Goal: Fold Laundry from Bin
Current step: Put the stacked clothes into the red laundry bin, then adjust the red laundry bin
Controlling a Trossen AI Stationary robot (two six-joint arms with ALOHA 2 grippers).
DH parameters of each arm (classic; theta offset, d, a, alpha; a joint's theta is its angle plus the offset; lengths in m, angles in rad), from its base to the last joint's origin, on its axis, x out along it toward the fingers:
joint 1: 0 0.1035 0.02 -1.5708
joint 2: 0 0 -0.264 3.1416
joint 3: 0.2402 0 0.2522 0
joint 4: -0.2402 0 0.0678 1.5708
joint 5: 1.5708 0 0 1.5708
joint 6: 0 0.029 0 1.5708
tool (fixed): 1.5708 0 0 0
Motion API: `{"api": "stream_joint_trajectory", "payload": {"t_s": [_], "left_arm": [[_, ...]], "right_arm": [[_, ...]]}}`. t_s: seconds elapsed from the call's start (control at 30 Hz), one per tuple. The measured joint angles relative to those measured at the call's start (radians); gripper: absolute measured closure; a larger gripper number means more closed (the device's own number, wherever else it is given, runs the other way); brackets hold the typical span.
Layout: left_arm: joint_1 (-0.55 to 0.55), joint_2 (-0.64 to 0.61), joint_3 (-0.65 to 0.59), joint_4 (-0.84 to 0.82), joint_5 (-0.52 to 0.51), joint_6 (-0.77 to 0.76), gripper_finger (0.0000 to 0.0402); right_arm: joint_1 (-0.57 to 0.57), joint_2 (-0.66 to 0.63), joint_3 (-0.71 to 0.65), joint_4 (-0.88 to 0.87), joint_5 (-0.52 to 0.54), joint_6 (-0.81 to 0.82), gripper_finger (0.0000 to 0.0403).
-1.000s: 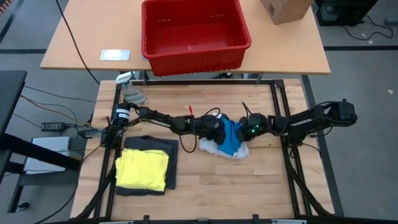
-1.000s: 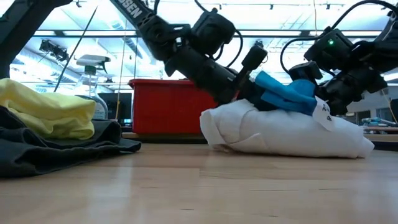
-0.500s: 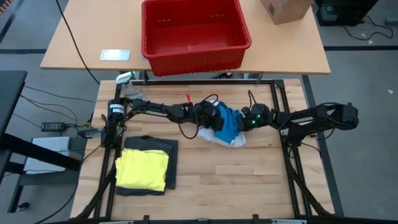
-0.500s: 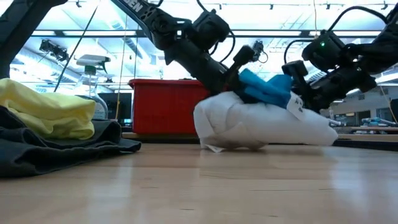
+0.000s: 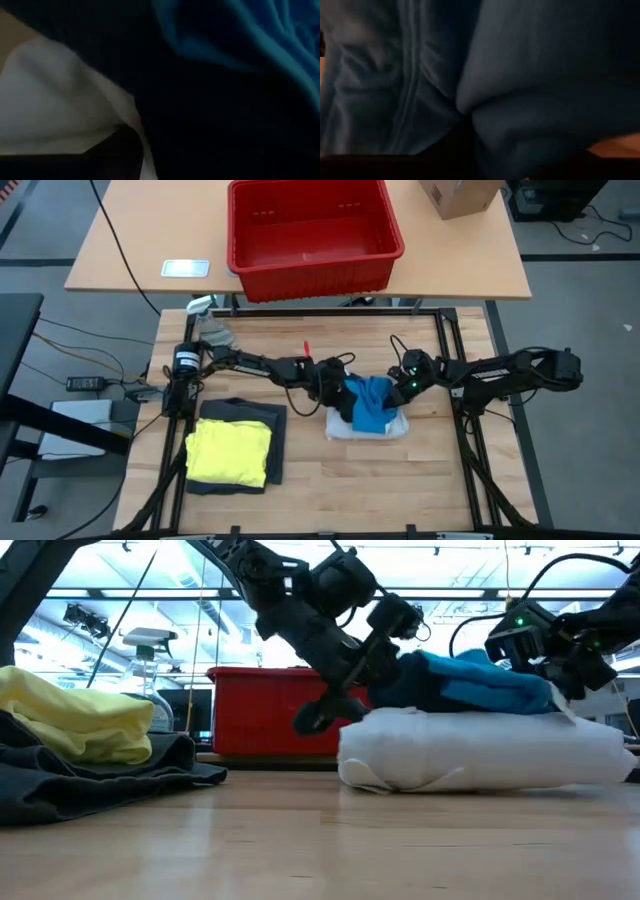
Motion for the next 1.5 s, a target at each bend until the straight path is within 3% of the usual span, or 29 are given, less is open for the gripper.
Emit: {"api": "stream_joint_trajectory", "payload": {"t_s": [0.23,0.4,0.5,0.6,0.7,0.87,0.97,1.1,1.3,1.5], "left_arm": [[0.007,-0.093,-0.001,-0.250,0.000,0.113,0.0202],[0.015,-0.201,-0.002,-0.416,-0.004,0.189,0.0201],[0.035,-0.290,-0.004,-0.444,-0.058,0.242,0.0203],[0.098,-0.386,-0.003,-0.444,-0.172,0.347,0.0212],[0.210,-0.450,-0.003,-0.393,-0.258,0.516,0.0222],[0.423,-0.475,-0.003,-0.190,-0.242,0.845,0.0229],[0.529,-0.471,-0.003,-0.082,-0.221,1.022,0.0230],[0.645,-0.456,-0.003,-0.047,-0.219,1.256,0.0230],[0.720,-0.438,-0.003,-0.037,-0.222,1.560,0.0229],[0.746,-0.367,-0.003,-0.020,-0.222,1.656,0.0201]], "right_arm": [[-0.008,-0.140,-0.002,-0.097,-0.017,0.017,0.0157],[-0.007,-0.297,-0.002,-0.161,-0.016,0.104,0.0119],[-0.008,-0.397,-0.002,-0.173,0.047,0.152,0.0117],[-0.021,-0.480,-0.002,-0.168,0.184,0.166,0.0120],[-0.041,-0.534,-0.002,-0.153,0.328,0.062,0.0121],[-0.067,-0.545,-0.002,-0.220,0.360,-0.050,0.0121],[-0.067,-0.544,-0.002,-0.308,0.350,0.019,0.0121],[-0.049,-0.544,-0.004,-0.367,0.437,0.106,0.0121],[-0.035,-0.544,-0.003,-0.353,0.560,0.195,0.0121],[-0.035,-0.539,-0.003,-0.342,0.585,0.254,0.0121]]}}
